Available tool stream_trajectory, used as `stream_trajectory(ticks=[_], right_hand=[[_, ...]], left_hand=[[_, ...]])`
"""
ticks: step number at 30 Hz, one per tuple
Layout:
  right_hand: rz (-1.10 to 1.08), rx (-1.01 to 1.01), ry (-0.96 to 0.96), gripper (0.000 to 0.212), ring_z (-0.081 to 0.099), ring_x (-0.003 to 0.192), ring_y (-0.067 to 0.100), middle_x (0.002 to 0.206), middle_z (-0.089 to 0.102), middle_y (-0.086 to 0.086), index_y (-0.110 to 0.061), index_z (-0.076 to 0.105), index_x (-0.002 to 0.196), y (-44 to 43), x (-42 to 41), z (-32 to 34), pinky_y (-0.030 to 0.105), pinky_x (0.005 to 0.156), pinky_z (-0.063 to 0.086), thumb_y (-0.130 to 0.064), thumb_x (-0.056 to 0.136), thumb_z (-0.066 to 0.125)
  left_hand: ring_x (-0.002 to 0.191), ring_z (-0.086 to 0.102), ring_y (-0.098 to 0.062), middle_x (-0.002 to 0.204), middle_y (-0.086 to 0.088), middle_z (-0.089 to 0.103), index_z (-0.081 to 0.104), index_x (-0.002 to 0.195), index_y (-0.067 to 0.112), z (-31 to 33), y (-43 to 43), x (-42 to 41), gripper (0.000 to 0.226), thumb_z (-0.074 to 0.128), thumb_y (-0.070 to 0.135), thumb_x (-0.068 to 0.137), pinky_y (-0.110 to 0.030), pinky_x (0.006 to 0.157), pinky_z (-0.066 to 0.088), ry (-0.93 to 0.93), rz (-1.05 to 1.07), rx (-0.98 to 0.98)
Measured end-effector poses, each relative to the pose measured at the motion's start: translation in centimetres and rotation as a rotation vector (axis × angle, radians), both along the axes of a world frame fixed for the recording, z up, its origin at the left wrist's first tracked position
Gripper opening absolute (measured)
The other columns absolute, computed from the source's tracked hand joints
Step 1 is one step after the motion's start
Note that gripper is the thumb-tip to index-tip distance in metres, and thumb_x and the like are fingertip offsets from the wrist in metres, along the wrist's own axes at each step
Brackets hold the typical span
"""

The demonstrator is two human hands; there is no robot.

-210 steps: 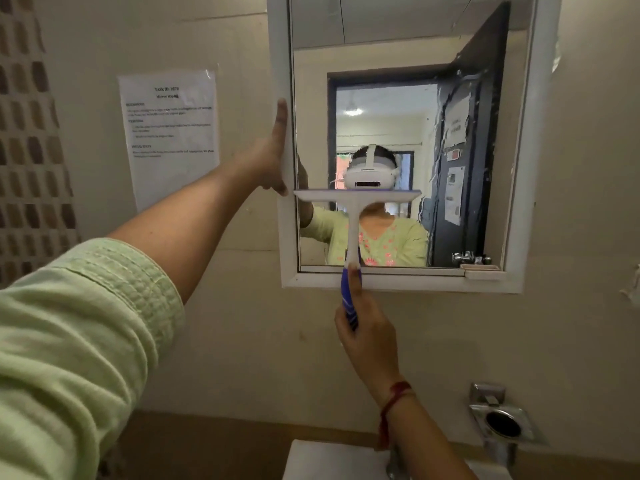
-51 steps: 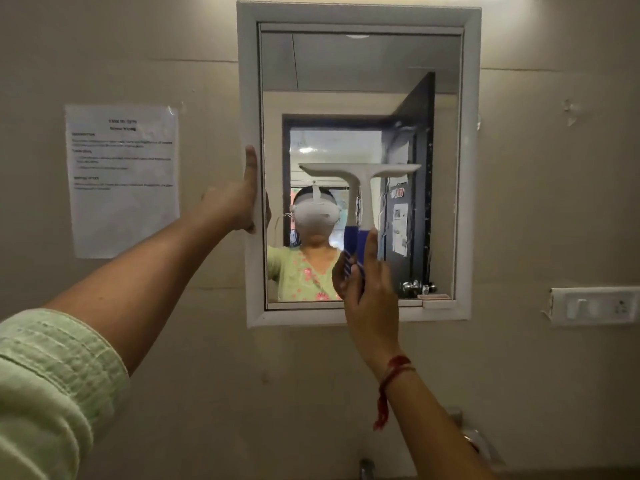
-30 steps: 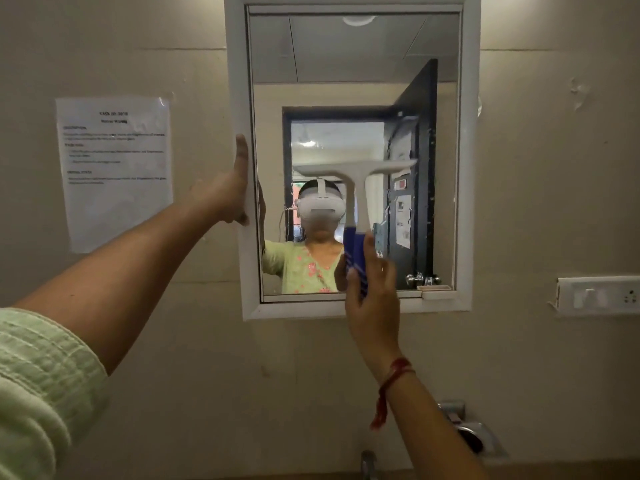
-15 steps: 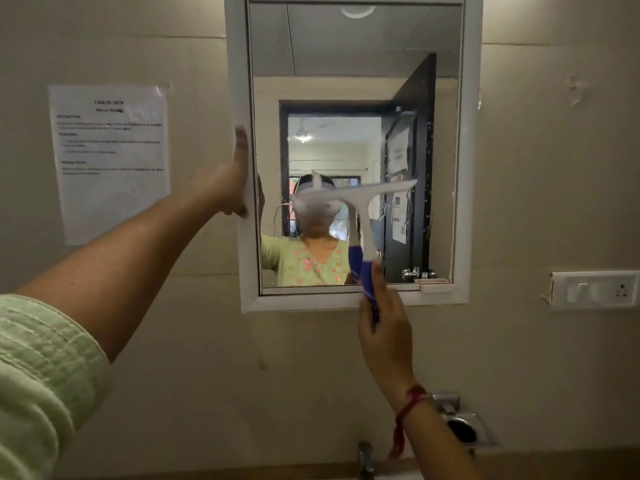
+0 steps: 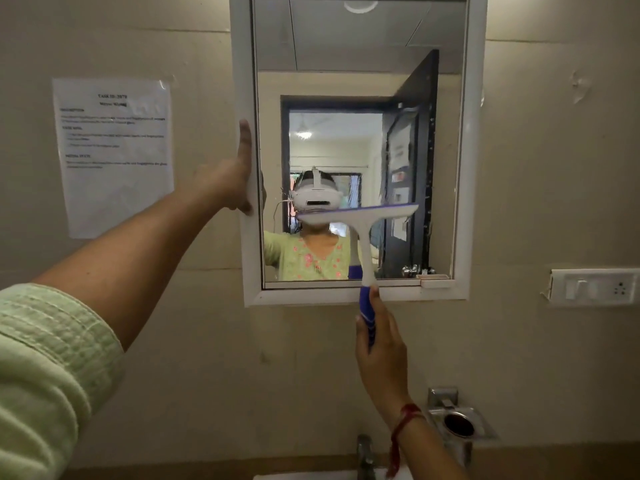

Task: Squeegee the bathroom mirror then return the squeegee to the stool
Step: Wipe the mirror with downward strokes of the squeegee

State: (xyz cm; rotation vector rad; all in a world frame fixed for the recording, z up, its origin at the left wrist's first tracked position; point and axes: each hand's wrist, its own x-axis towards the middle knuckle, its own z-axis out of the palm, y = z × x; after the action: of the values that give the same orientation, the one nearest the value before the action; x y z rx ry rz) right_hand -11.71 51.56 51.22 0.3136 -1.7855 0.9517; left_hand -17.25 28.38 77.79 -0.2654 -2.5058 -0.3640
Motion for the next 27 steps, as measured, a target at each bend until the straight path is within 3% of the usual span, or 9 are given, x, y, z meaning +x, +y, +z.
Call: stream_trajectory(ticks=[4,8,12,15,18,22,24,27], right_hand=[[0.010,-0.042,0.056,0.057,0.054,0.074,0.005,0.110,0.049,-0.008,-0.040,0.017,0.141,0.1,-0.5,3.1,0.014,0.058,0.045,-0.029,0.093,0.044],[-0.013,-0.030,-0.044,0.061,0.055,0.069,0.004,0.104,0.050,-0.007,-0.039,0.018,0.139,0.2,-0.1,-0.5,0.009,0.055,0.047,-0.020,0.092,0.051],[0.019,0.002,-0.136,0.066,0.055,0.067,0.004,0.101,0.055,-0.002,-0.039,0.020,0.136,-0.2,1.0,-5.4,0.014,0.057,0.052,-0.013,0.089,0.057],[0.024,-0.030,-0.110,0.062,0.055,0.067,0.003,0.101,0.054,-0.006,-0.039,0.020,0.138,-0.4,0.7,-3.9,0.008,0.056,0.047,-0.019,0.090,0.054],[0.032,-0.059,-0.079,0.058,0.052,0.065,0.004,0.098,0.052,-0.006,-0.039,0.017,0.142,0.0,0.1,-0.9,0.011,0.053,0.045,-0.029,0.093,0.046],[0.006,-0.040,-0.113,0.059,0.054,0.066,0.005,0.101,0.051,-0.005,-0.041,0.014,0.140,0.3,0.3,-1.9,0.010,0.054,0.046,-0.026,0.093,0.047],[-0.009,-0.036,-0.173,0.059,0.055,0.066,0.004,0.105,0.053,-0.003,-0.044,0.016,0.134,0.2,0.7,-4.6,0.007,0.055,0.046,-0.021,0.092,0.050],[-0.005,-0.068,-0.244,0.058,0.054,0.075,-0.003,0.115,0.055,0.000,-0.045,0.018,0.130,-0.2,1.5,-7.3,0.002,0.060,0.043,-0.019,0.091,0.053]], left_hand=[[0.105,0.058,-0.042,0.135,-0.035,0.041,-0.049,0.124,0.036,-0.3,0.5,-0.2,0.140,0.079,0.014,0.072,-0.059,0.101,0.038,0.002,-0.026,0.031],[0.106,0.058,-0.042,0.132,-0.032,0.047,-0.050,0.120,0.040,-0.2,0.2,-0.5,0.142,0.080,0.015,0.071,-0.061,0.098,0.039,0.004,-0.014,0.005],[0.103,0.059,-0.043,0.128,-0.033,0.049,-0.047,0.126,0.035,-0.2,0.5,-0.2,0.138,0.079,0.017,0.073,-0.059,0.097,0.041,-0.001,-0.018,0.022],[0.104,0.059,-0.044,0.130,-0.038,0.045,-0.046,0.129,0.032,-0.5,0.3,0.0,0.142,0.081,0.010,0.069,-0.051,0.092,0.044,0.033,-0.024,0.010],[0.105,0.058,-0.045,0.133,-0.039,0.041,-0.045,0.130,0.032,-0.4,0.4,0.1,0.137,0.078,0.012,0.073,-0.048,0.090,0.046,0.012,-0.076,0.045],[0.097,0.059,-0.045,0.131,-0.038,0.041,-0.045,0.128,0.036,-0.1,0.4,0.0,0.124,0.069,0.021,0.083,-0.053,0.092,0.047,-0.038,-0.106,0.141],[0.097,0.059,-0.045,0.131,-0.033,0.045,-0.043,0.127,0.040,0.0,0.3,0.2,0.130,0.075,0.020,0.078,-0.058,0.089,0.047,-0.037,-0.077,0.109],[0.080,0.061,-0.036,0.121,-0.037,0.051,-0.049,0.124,0.035,-0.1,0.6,0.2,0.140,0.079,0.015,0.072,-0.054,0.092,0.047,-0.029,-0.040,0.059]])
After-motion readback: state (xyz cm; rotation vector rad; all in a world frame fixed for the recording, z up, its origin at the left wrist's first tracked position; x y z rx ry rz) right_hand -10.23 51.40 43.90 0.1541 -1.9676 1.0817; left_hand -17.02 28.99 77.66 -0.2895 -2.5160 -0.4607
